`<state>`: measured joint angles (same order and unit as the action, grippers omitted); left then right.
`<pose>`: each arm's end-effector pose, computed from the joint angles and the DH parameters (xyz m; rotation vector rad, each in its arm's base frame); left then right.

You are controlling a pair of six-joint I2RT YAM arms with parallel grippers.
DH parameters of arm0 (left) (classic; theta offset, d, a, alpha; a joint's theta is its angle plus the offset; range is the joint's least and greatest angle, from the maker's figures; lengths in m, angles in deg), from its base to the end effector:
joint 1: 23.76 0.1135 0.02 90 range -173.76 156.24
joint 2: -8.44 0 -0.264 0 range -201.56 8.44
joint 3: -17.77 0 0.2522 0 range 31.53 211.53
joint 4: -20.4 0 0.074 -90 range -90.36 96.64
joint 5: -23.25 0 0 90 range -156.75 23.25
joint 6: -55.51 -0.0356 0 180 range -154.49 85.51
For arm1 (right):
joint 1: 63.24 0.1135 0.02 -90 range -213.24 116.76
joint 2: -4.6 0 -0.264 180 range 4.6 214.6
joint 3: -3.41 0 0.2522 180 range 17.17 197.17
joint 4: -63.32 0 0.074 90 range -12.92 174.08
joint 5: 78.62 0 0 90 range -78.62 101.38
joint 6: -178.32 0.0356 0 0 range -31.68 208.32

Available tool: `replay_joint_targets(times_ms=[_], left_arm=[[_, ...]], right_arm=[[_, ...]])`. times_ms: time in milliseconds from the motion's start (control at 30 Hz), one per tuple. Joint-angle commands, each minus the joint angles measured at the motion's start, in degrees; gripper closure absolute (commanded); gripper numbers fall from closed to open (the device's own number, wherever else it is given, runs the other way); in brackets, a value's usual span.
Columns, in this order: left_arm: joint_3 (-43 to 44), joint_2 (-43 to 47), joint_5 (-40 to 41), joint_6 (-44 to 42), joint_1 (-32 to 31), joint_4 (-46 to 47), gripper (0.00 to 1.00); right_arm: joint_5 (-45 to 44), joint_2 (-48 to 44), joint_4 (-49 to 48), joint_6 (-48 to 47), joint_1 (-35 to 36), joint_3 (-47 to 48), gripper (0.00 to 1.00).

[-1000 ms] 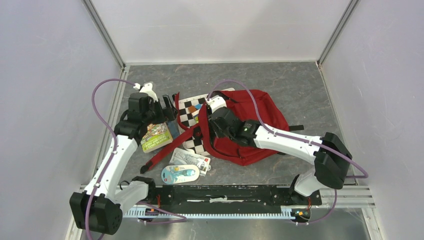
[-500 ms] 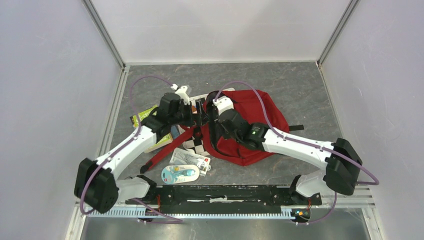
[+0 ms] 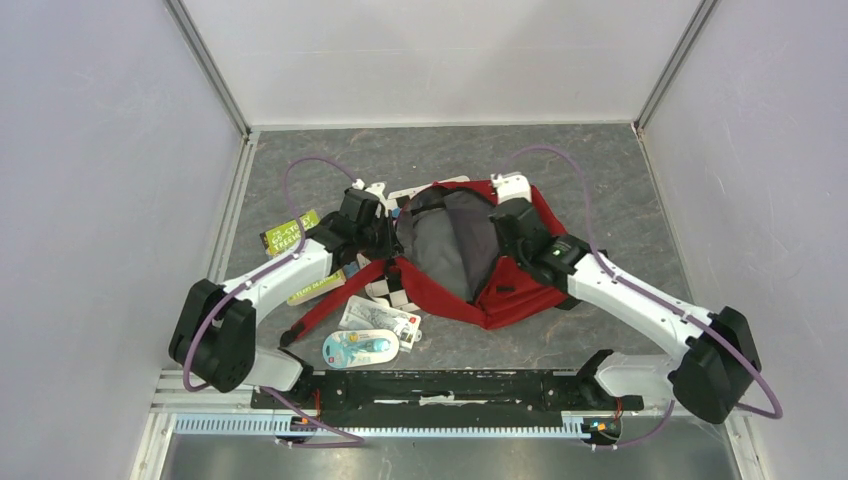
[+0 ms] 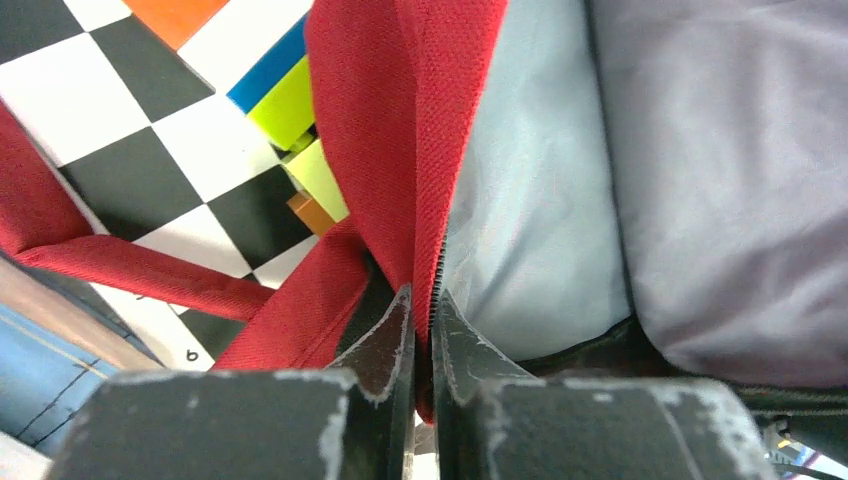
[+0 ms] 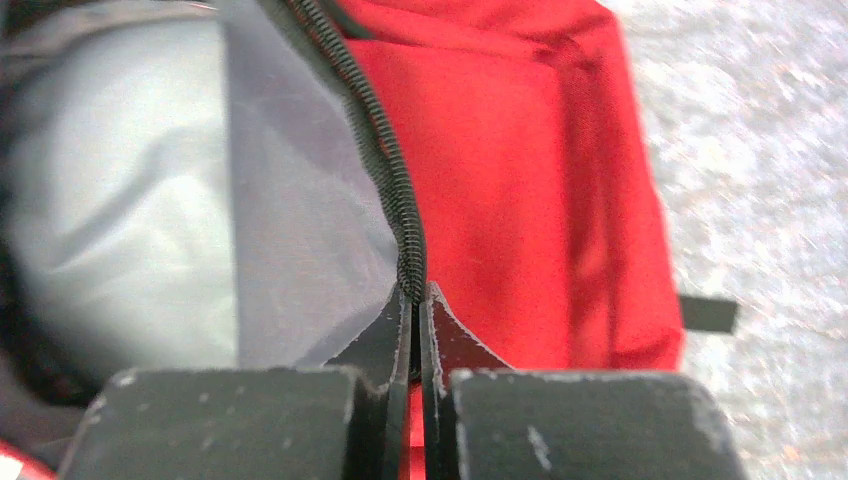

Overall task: Pack the student bag
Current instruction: Unzip the student bag at the center of the board.

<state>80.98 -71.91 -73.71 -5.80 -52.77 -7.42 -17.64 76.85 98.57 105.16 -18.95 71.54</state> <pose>0.2551 -0.1464 0.2222 0.0683 2.4379 -0.6176 0.2070 0.1778 0.2801 -0.2536 2.1441 0.0379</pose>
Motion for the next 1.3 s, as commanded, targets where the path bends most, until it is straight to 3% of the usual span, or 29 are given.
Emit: replay_joint_targets(times_ms=[0, 233, 467, 533, 633, 767, 833, 1000, 1267], left_arm=[[1.6, 1.8, 4.9, -2.5, 0.3, -3.2, 0.93], [-3.0, 3.4, 6.8, -0.4, 0.4, -2.2, 0.97], [-4.1, 3.5, 6.8, 0.0, 0.6, -2.7, 0.96], [-4.1, 4.1, 6.3, 0.0, 0.6, -2.7, 0.88], [-3.8, 5.6, 4.8, 0.0, 0.6, -2.7, 0.77], [-2.5, 8.0, 4.0, -0.3, 0.6, -3.8, 0.42], [-1.5, 9.2, 4.0, -0.7, 0.6, -5.0, 0.27], [0.7, 12.5, 6.2, -2.3, 0.6, -8.9, 0.04], [2.7, 20.1, 6.8, -3.9, 2.6, -14.1, 0.0]], right_arm=[[-1.8, -4.2, 1.7, -3.0, -7.6, -4.6, 1.0], [2.5, -1.9, -3.3, -1.6, -20.4, -14.1, 1.0], [2.4, 2.9, -7.1, -2.8, -22.5, -15.4, 1.0], [3.1, 3.5, -6.4, -3.0, -22.5, -14.8, 1.0], [4.2, 2.6, -6.0, -3.0, -22.5, -14.7, 0.79], [5.8, 0.8, -5.2, -3.2, -22.5, -14.7, 0.5], [5.8, -0.3, -4.5, -3.6, -22.5, -14.6, 0.41], [4.2, -3.6, -1.9, -4.1, -22.5, -13.5, 0.24], [8.5, -10.4, 0.0, -6.0, -22.5, -10.0, 0.04]])
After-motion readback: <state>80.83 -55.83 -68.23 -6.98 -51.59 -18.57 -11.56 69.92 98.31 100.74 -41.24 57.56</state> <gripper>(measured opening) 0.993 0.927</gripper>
